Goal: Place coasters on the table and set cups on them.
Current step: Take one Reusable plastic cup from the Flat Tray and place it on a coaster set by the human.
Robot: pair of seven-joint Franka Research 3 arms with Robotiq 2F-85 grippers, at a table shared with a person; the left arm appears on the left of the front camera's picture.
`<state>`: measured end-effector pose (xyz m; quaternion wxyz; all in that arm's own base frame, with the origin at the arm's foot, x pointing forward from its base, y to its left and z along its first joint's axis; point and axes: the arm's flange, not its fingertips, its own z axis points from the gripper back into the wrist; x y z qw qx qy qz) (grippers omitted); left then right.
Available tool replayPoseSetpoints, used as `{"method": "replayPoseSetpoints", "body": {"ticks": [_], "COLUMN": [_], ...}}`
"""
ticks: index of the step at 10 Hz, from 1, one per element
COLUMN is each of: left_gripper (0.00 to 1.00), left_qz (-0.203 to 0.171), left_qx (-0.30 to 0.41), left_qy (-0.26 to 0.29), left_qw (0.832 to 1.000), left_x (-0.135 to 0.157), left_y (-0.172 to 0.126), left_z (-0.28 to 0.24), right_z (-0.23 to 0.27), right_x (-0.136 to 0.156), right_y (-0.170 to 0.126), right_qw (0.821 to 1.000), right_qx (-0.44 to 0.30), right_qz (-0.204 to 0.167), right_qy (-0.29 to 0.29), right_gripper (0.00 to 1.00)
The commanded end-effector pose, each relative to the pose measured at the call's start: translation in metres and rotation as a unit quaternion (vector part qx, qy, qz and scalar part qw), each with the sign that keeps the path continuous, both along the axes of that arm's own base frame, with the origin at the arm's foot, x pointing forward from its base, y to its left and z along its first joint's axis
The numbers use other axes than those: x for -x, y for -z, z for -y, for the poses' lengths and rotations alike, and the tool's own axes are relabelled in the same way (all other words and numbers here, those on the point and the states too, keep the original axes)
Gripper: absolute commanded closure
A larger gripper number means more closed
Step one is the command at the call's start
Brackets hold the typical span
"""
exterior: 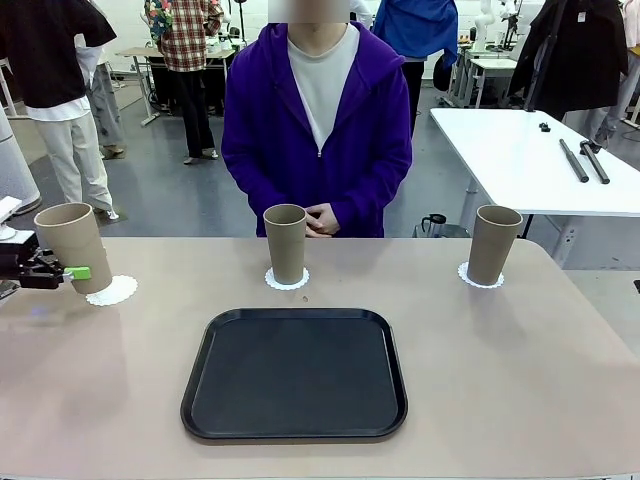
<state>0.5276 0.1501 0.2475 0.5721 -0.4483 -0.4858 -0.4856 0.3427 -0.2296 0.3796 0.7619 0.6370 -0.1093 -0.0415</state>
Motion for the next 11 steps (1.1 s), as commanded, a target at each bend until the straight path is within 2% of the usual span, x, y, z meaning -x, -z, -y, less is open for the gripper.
{"method": "replayPoseSetpoints", "body": {"ticks": [1,11], "left_gripper": [0.18,0.18], "left_qz": [-0.006,-0.008], "left_qx": [-0.003,-0.012], "left_qy": [-0.009,-0.011], "left_qw": [1.0,1.0], "left_x": [-0.019,-0.036], "left_y": [0.004,0.03], "left_z": [0.004,0.002], "right_z": [0.0,0.0], "right_x": [0.001,0.001], "right_y": [-0.001,-0.001], "right_qw": [1.0,1.0], "right_qx": [-0.001,-0.001], "right_qz": [-0.003,-0.003], "right_qy": [-0.001,-0.001], "right_gripper": [0.0,0.0]}}
